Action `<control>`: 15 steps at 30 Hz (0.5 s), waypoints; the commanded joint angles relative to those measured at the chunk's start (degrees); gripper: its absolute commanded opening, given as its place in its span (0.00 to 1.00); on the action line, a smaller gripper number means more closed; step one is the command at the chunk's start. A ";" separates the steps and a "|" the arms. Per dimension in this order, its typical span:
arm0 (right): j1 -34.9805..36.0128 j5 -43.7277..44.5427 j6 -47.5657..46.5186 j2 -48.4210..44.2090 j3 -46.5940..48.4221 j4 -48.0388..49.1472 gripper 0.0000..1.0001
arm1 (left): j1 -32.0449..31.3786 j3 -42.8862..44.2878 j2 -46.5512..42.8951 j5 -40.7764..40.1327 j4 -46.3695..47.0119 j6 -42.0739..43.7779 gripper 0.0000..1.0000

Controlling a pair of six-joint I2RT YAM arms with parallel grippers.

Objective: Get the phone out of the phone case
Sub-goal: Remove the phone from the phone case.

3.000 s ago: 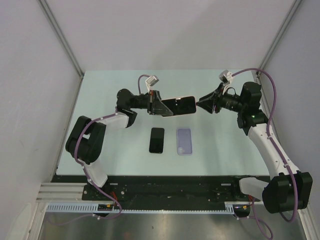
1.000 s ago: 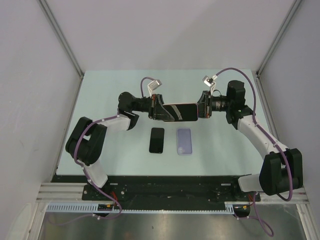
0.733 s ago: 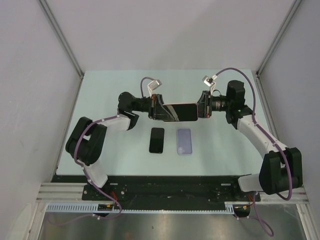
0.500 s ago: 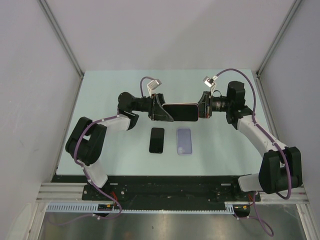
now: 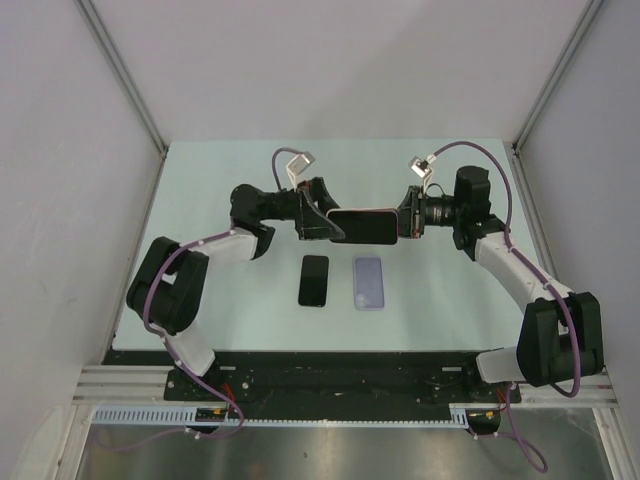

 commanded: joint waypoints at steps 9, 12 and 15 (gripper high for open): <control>-0.68 6.02 -1.50 1.17 0.49 -1.44 0.00 | 2.07 10.12 -15.18 -18.28 -55.42 62.62 1.00; -0.68 8.83 -2.55 2.40 0.49 -2.84 0.00 | 0.24 12.76 -16.32 -26.53 -66.85 76.14 1.00; -0.59 10.68 -2.73 3.89 0.49 -3.03 0.00 | -2.92 11.71 -19.03 -32.96 -71.27 85.23 1.00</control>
